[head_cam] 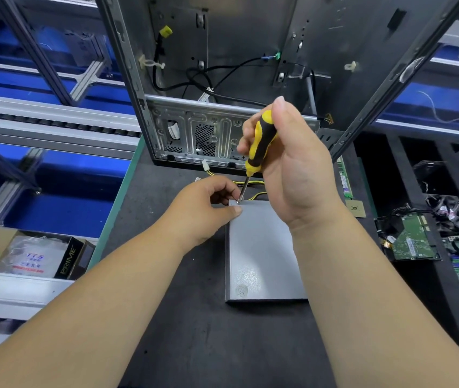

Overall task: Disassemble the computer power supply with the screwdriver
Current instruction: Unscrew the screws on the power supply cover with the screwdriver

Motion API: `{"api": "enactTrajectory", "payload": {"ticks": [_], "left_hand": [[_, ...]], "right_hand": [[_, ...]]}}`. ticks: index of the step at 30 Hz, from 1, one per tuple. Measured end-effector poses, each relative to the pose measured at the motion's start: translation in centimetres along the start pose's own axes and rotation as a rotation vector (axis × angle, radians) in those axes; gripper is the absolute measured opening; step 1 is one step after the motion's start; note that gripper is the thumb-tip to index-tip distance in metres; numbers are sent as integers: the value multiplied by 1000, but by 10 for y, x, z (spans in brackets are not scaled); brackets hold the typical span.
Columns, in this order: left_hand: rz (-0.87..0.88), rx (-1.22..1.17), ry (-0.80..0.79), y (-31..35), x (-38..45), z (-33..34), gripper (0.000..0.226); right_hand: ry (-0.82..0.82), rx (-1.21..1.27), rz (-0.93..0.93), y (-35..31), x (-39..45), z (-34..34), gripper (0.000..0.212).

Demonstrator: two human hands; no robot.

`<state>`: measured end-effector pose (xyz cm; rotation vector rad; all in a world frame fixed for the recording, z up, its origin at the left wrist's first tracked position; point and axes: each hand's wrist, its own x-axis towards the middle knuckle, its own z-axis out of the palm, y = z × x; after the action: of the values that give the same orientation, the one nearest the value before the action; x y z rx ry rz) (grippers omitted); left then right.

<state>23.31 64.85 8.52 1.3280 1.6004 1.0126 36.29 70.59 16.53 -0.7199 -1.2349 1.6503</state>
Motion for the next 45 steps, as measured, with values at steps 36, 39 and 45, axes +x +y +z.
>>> {"api": "enactTrajectory", "payload": {"ticks": [36, 39, 45], "left_hand": [[52, -9, 3, -5, 0, 2, 27], [47, 6, 7, -4, -1, 2, 24], [23, 29, 13, -4, -1, 2, 21]], "right_hand": [[-52, 55, 23, 1, -5, 5, 22], [-31, 27, 32, -2, -3, 4, 21], [3, 74, 57, -7, -3, 0, 24]]}}
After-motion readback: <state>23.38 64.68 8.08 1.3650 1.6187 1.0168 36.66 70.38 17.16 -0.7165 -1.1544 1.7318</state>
